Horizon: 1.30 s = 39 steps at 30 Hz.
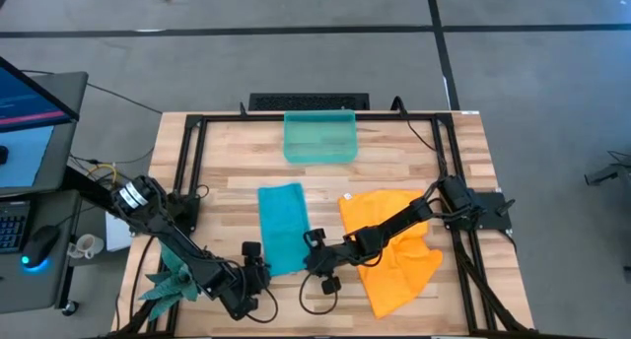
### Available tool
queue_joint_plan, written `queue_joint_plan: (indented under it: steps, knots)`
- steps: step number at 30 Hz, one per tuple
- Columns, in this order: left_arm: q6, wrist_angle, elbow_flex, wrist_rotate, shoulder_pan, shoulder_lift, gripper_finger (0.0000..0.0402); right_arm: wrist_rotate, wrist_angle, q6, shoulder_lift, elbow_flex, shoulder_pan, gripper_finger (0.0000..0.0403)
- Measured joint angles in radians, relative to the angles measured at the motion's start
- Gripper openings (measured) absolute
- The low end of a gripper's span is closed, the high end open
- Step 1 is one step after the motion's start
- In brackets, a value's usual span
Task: Roll microfiber towels into tight, uniform cylinder then place into a basket
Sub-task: Roll the blue microfiber cloth
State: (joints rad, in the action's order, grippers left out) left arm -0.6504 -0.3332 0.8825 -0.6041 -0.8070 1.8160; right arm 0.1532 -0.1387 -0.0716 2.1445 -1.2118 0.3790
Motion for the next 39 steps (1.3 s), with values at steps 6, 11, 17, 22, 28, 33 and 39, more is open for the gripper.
queue_joint_plan:
  steps: [6,11,17,22,28,33,39]
  knots:
    - [-0.017,0.017,-0.001,0.006,0.000,0.002,0.0058,0.005,0.002,0.071,0.000,0.001,0.005,0.0083]
    - [-0.060,0.000,0.018,0.012,-0.008,0.005,0.0006,0.017,0.011,0.072,-0.003,-0.005,0.028,0.0040]
    - [-0.117,-0.021,0.061,0.030,-0.016,0.006,0.0004,0.006,0.052,0.096,-0.002,-0.051,0.056,0.0014]
    - [-0.193,-0.139,0.117,0.046,-0.022,0.005,0.0003,0.005,0.098,0.173,-0.002,-0.082,0.074,0.0017]
    - [-0.278,-0.298,0.206,0.081,-0.025,0.004,0.0002,0.006,0.130,0.247,-0.002,-0.124,0.093,0.0011]
    - [-0.419,-0.386,0.253,0.095,-0.016,0.003,0.0002,0.016,0.194,0.337,-0.003,-0.152,0.096,0.0012]
    - [-0.694,-0.441,0.254,0.161,0.027,0.003,0.0002,0.066,0.228,0.499,-0.004,-0.159,0.067,0.0008]
